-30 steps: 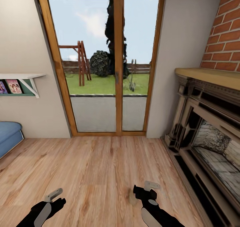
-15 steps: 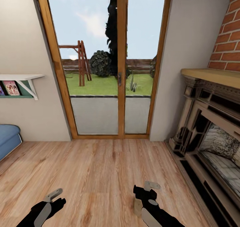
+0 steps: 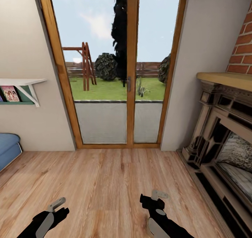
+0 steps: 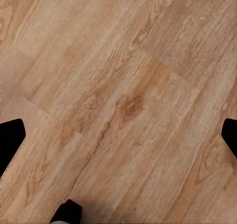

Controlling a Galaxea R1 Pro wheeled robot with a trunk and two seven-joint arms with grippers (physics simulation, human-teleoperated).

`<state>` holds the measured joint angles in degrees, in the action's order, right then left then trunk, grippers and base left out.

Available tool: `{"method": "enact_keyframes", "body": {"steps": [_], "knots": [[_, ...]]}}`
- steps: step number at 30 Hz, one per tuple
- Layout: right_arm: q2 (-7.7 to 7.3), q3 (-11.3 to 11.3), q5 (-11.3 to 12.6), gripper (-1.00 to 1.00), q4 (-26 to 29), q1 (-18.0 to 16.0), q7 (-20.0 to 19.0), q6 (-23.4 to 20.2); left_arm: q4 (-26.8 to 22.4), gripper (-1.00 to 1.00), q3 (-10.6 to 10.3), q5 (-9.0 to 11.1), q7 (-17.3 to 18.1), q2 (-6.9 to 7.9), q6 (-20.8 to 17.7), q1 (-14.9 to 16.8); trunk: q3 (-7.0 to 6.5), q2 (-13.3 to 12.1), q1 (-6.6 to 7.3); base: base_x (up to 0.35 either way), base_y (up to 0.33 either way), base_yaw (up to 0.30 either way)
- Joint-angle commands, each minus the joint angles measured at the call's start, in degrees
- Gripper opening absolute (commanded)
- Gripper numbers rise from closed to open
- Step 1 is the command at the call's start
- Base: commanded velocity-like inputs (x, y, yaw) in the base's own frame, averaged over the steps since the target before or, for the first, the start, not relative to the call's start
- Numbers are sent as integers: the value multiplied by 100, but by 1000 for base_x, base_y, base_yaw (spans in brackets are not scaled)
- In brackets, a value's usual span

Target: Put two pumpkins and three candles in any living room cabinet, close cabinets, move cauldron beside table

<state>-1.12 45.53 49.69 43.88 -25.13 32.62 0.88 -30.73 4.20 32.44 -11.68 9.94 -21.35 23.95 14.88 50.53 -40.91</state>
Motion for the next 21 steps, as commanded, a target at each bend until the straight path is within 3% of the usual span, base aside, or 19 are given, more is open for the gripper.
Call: {"method": "enact_keyframes", "body": {"steps": [1,9,21], "knots": [[-7,35,41,100,9,-9,42,9,-12,100,2,60,-36,0,-27,3,8,6,-3,197,190,0],[-5,35,41,100,10,-9,41,9,-12,100,2,60,-36,-1,-27,2,8,6,-3,204,91,0],[-5,35,41,100,9,-9,42,9,-12,100,-3,60,-36,-1,-27,1,8,6,-3,214,-124,0]]}}
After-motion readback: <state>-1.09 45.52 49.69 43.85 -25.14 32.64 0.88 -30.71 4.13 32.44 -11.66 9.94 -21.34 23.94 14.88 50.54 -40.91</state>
